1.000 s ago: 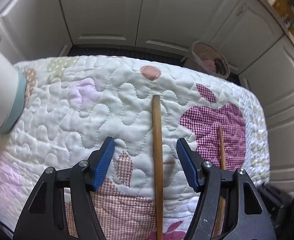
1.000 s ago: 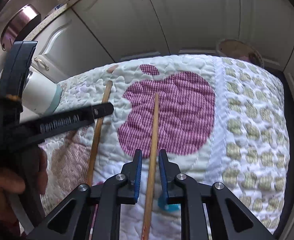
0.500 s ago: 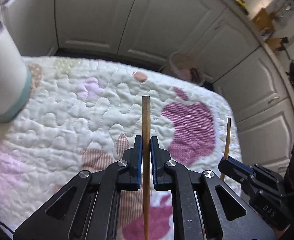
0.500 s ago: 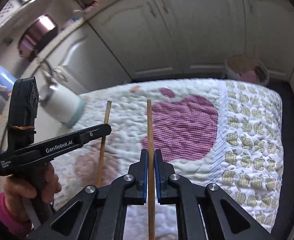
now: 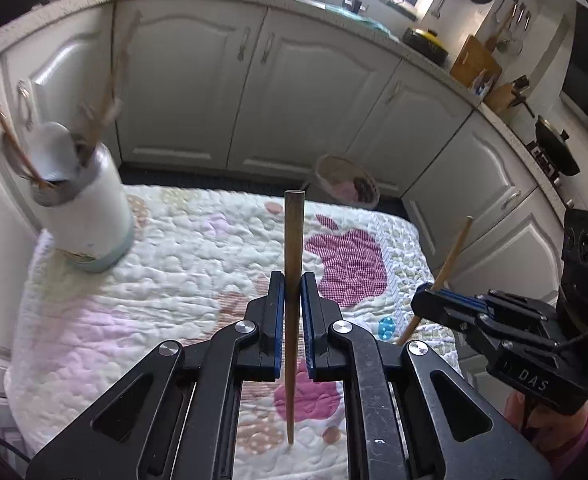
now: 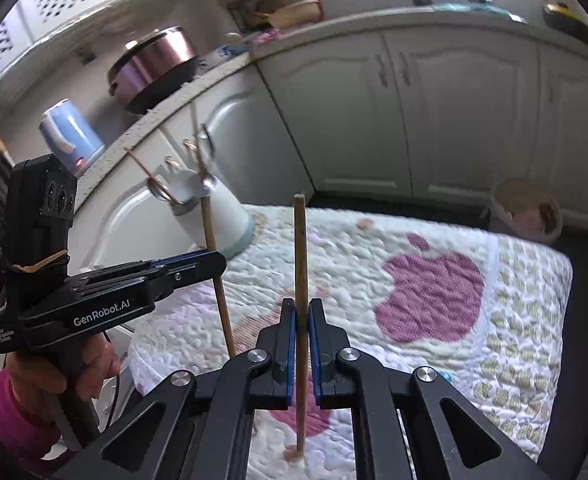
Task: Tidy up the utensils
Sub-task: 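Carry both chopsticks upright over the white jar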
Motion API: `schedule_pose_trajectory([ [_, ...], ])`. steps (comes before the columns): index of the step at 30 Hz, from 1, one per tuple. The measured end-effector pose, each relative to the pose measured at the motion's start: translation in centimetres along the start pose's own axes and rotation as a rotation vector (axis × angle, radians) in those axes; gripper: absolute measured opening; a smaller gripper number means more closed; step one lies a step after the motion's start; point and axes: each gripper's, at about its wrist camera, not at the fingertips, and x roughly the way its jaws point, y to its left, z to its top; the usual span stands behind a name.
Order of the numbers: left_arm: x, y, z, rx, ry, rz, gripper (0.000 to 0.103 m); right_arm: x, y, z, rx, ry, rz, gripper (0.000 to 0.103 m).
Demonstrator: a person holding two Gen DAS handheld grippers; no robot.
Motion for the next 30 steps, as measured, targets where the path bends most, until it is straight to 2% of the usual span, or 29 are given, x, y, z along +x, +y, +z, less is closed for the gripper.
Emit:
schedule_pose_trajectory([
  [8, -4.7, 2.1, 0.4, -0.009, -0.06, 0.037, 0.006, 0.1, 4.1, 2.1, -0.089, -0.021, 0.0, 0.006],
  [18, -8.5, 4.6, 2.1, -0.043, -0.115, 0.094, 0.006, 0.0, 8.3, 5.4, -0.169, -0.042, 0.008, 0.006],
  [30, -13.5, 8.4, 6.6, -0.091, -0.198, 0.172, 0.006, 0.2, 13.1, 10.2, -0.251, -0.077, 0.026, 0.006],
])
